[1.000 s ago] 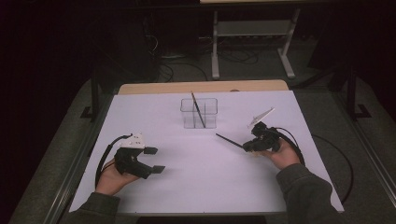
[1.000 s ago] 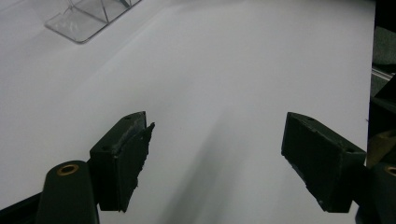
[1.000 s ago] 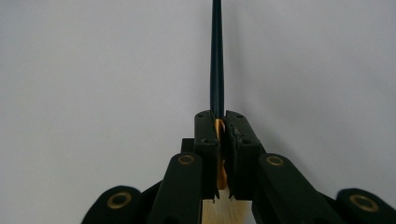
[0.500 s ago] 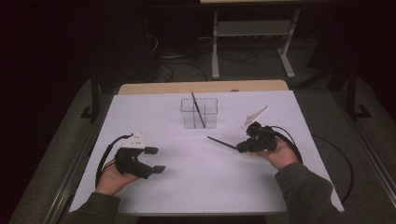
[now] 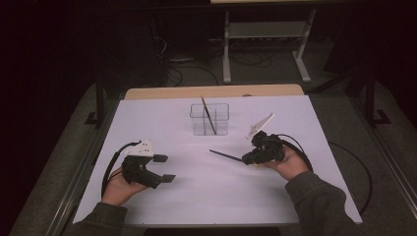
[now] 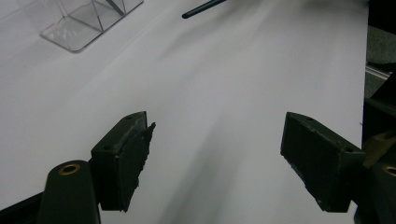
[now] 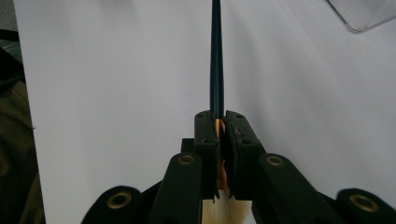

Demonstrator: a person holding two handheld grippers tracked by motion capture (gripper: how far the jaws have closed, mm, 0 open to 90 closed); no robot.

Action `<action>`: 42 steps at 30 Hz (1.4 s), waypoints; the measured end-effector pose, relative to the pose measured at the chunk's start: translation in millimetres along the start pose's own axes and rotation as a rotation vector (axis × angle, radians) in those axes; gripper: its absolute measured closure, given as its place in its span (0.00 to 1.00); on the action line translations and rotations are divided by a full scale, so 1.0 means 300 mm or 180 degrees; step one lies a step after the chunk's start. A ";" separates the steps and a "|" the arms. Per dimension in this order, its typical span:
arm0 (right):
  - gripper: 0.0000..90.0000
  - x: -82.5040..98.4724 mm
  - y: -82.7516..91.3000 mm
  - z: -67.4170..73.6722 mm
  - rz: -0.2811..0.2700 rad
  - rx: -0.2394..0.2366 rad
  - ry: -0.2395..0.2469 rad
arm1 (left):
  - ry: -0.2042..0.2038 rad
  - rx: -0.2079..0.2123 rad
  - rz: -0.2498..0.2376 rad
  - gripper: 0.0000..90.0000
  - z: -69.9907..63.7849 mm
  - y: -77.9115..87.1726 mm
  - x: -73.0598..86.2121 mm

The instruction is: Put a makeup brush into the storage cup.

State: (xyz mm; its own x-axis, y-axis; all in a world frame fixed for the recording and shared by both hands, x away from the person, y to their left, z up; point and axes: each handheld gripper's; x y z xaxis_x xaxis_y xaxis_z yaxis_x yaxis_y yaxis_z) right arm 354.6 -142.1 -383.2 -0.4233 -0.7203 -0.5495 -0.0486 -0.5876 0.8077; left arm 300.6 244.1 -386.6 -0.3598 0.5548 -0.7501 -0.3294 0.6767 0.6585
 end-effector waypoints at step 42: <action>0.93 -0.166 -0.124 0.141 0.0155 -0.0400 0.0542 | -0.0142 0.0113 0.0002 0.28 -0.029 -0.010 -0.027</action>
State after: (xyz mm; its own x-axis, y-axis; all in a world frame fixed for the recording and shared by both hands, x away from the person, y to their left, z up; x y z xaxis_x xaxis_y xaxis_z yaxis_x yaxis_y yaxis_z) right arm 339.1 -68.7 -376.8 -0.2629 -0.7946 -0.5473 0.0859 -0.5843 0.8070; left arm 296.9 233.4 -382.0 -0.3205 0.5758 -0.7521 -0.2976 0.6926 0.6571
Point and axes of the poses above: each handheld gripper's, and its own axes: y roughly backward along the jaws, x roughly out of its underside, z roughly to its left, and after that the axes turned 4 degrees about -x, right-handed
